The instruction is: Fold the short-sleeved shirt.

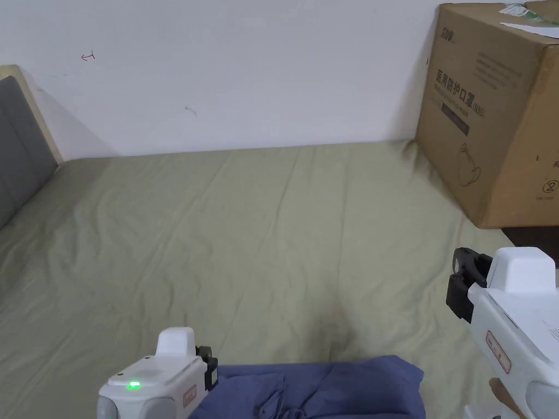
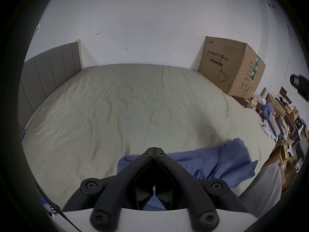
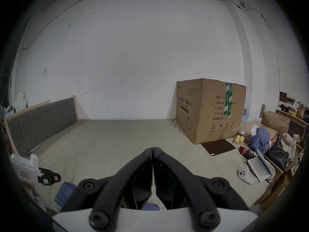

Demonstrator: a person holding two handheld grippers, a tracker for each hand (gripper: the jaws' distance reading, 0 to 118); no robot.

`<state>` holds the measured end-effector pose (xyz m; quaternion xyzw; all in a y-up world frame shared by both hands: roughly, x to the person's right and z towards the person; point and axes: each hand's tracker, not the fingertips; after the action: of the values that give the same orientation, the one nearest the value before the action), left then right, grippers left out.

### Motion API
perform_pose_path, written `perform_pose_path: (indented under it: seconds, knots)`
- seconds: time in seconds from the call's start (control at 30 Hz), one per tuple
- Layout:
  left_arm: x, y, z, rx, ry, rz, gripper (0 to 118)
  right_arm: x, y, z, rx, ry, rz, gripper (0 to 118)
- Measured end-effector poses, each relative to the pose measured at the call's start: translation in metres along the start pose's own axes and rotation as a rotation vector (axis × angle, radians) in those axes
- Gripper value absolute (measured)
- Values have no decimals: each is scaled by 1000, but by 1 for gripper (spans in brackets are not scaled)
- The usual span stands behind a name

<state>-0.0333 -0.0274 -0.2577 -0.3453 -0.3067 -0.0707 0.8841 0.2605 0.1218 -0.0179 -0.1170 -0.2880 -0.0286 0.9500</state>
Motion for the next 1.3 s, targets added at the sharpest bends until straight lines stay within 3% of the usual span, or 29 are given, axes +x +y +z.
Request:
perform_pose_path:
  seconds: [0.4,0.77,0.97,1.23,1.3]
  knots:
    - [66,-68,-46,-222,-127,-91,0,10,-4,-3,-24,-16,7,0]
    - [98,-65,-58,-236,-138,-137,0,20,-8,-1,-38,-47,8,0]
    - [50,-33,-18,-155,-277,62,0,19,-3,1,-29,-43,10,0]
    - [-69,-6,-6,-165,-419,337,0,7,1,2,-19,-21,4,0]
    - [-94,-7,-10,-193,-443,406,10,3,1,1,-18,-17,11,0]
